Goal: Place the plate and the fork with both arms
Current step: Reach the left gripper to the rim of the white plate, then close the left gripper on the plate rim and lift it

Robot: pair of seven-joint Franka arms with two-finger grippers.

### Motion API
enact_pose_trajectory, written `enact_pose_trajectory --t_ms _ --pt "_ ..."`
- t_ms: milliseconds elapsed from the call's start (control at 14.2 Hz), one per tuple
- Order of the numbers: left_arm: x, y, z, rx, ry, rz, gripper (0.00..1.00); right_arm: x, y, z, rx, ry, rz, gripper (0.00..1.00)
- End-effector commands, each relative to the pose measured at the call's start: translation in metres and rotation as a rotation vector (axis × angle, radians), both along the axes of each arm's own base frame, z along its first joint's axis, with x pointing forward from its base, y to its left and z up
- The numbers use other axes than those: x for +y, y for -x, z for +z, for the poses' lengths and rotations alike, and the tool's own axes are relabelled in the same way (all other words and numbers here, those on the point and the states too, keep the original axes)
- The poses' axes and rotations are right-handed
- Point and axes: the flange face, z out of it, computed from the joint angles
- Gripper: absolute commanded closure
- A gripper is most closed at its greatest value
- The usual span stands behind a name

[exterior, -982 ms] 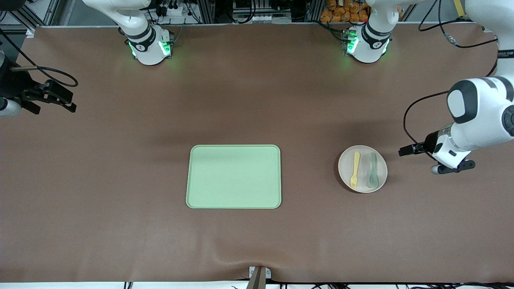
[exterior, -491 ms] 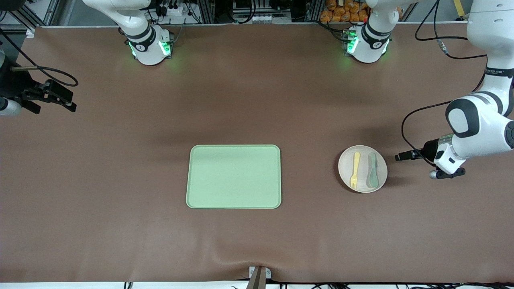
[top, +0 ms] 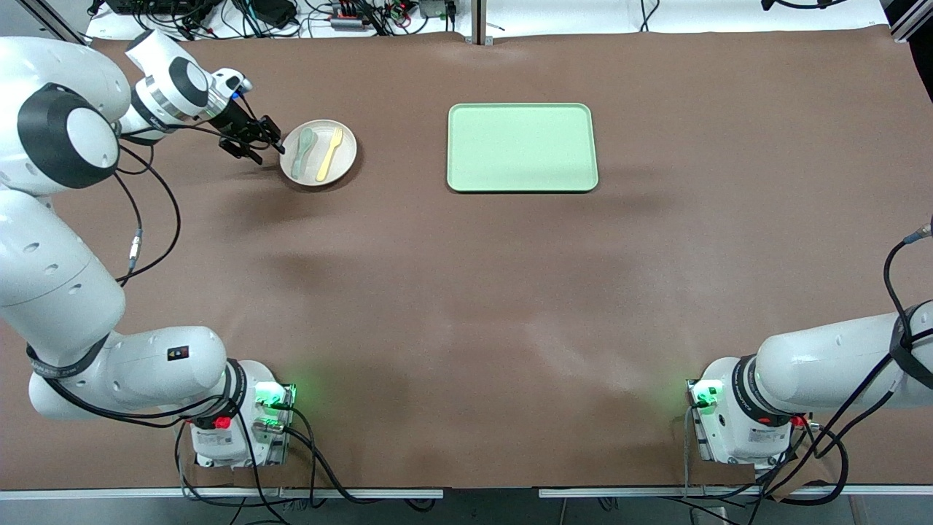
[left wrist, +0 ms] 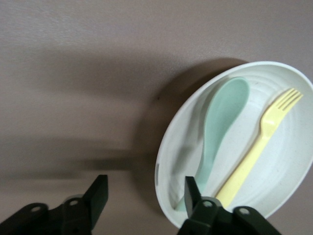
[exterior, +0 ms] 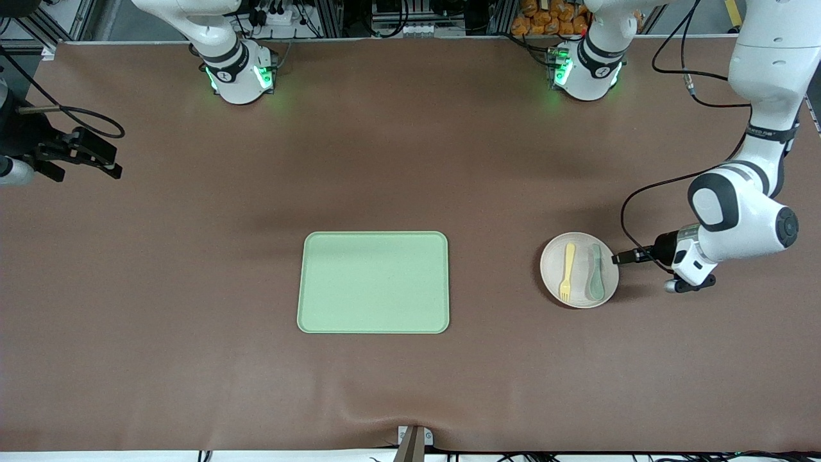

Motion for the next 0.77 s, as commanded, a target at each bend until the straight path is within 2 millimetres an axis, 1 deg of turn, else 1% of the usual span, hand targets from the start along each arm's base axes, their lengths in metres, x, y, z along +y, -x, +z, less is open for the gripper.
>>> enact_pose_trajectory --t_ms 0,140,281,351,561,702 --pt "-0.001 -0.005 -0.004 -0.020 0.010 0.008 0.36 -0.004 0.003 0.004 0.000 -0.001 0.009 0.00" --pt "-0.004 -0.006 -0.004 -0.020 0.013 0.004 0.55 -0.004 0.003 0.004 0.000 -0.001 0.007 0.00" --pt "-0.010 -0.006 -0.007 -0.017 0.020 -0.001 0.62 -0.004 0.003 0.004 0.000 -0.001 0.009 0.00" --pt "-0.011 -0.006 -0.009 -0.014 0.029 0.007 0.64 -0.004 0.004 0.004 0.001 -0.001 0.009 0.00" --pt "-0.011 -0.006 -0.011 -0.011 0.038 0.019 0.73 -0.006 0.003 0.004 0.000 -0.003 0.004 0.00" --pt "-0.011 -0.004 -0.017 -0.002 0.040 0.017 0.81 -0.006 0.003 0.004 0.000 -0.003 0.004 0.00"
